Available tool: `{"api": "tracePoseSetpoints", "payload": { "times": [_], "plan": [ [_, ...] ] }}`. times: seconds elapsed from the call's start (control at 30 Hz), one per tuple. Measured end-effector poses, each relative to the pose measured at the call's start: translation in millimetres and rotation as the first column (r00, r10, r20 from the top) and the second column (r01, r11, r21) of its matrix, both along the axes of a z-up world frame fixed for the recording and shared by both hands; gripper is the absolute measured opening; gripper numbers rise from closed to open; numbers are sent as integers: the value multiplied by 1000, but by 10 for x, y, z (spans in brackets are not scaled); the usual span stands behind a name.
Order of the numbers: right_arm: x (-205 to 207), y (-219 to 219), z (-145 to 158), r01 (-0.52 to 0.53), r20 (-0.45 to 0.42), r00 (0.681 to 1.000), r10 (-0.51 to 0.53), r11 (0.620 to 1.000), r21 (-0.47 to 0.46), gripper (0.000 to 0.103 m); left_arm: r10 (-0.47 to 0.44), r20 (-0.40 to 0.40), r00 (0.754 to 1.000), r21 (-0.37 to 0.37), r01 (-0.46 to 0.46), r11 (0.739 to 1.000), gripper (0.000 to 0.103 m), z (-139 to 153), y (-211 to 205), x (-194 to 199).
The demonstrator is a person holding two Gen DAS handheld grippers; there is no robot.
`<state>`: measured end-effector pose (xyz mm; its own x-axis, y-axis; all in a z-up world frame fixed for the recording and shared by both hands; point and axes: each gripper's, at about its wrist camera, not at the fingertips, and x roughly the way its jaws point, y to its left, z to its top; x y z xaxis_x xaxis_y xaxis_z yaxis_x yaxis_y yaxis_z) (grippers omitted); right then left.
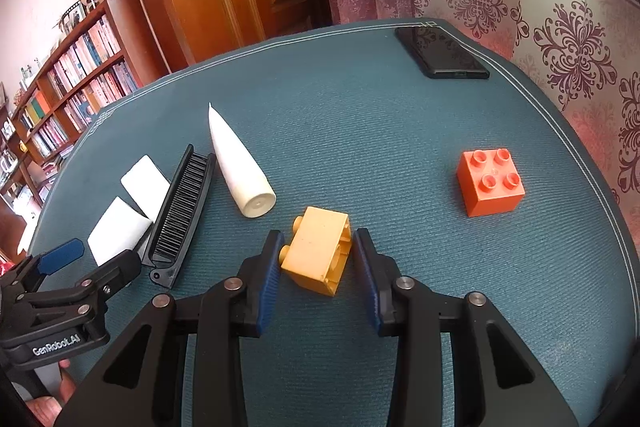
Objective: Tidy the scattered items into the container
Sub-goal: 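Grasp the yellow brick with the right gripper, then grasp the white sponge block with the left gripper while the right gripper holds the yellow brick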
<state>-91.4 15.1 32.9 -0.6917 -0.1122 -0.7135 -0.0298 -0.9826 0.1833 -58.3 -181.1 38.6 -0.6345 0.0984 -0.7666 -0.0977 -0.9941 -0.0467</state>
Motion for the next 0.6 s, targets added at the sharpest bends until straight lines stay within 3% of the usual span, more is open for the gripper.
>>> {"api": "tracePoseSetpoints", "payload": {
  "times": [0.27, 0.5, 0.6],
  "plan": [
    [12, 16, -1, -2, -2, 1000, 2, 1000, -18, 39, -14, -10, 1000, 6, 14, 1000, 101, -49, 11, -80],
    [22, 25, -4, 4, -9, 1000, -4, 1000, -30, 39, -71, -57, 996, -6, 70, 998, 70, -19, 87, 19],
    [25, 32, -8, 4, -13, 1000, -5, 999, -36, 39, -98, -65, 993, 5, 98, 995, 61, -10, 111, 27]
  ]
}}
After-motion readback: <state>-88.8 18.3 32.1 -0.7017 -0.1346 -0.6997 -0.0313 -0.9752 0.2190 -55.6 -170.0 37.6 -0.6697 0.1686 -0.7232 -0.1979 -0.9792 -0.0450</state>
